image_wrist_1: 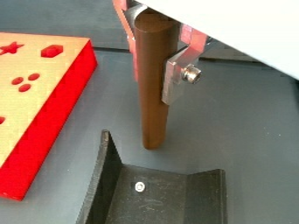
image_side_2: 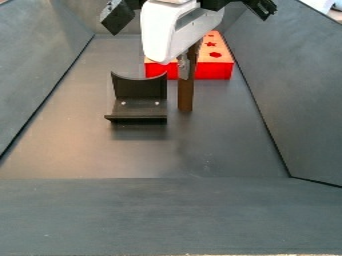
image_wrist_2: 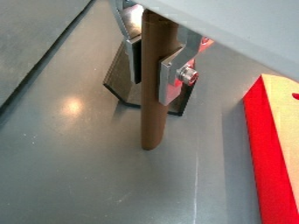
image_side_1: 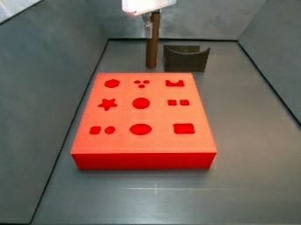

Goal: Pick up the oval object. Move up. Move to above the board. Insert the oval object.
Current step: Pick up the oval object, then move up, then move to above the board.

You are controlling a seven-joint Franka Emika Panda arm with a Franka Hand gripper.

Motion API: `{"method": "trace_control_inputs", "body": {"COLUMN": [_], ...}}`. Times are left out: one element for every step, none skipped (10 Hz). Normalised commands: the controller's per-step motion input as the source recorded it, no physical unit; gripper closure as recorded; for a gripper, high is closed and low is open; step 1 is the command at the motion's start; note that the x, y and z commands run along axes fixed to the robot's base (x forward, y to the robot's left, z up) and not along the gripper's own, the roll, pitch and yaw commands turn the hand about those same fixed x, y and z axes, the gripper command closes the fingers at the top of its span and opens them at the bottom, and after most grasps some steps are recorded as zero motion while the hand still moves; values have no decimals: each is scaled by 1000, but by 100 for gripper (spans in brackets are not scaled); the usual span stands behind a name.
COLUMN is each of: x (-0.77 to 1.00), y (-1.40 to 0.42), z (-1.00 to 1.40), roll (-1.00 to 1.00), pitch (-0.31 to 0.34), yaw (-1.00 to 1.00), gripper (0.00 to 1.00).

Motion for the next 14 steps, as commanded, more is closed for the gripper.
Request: {"method": "trace_control_inputs", "body": {"x": [0,0,0,0,26,-8,-9,-4,1,-301,-305,-219,-122,-74], "y": [0,0,0,0,-49,-49,-39,-28,-22,448,455,274,125,80], "z": [0,0,0,833,846,685,584,359,240,1000,969,825,595,402], "roll": [0,0,0,0,-3,-12,-13,-12,-11,-251,-251,-247,-192,-158], "pitch": [0,0,0,0,-8,40,50,59,62,-5,-2,-36,-42,-28], "yaw": [0,0,0,0,49,67,65,55,48,-82,-89,-88,-58,-42], "gripper": [100,100,100,100,100,100,100,100,100,100,100,100,100,100]}}
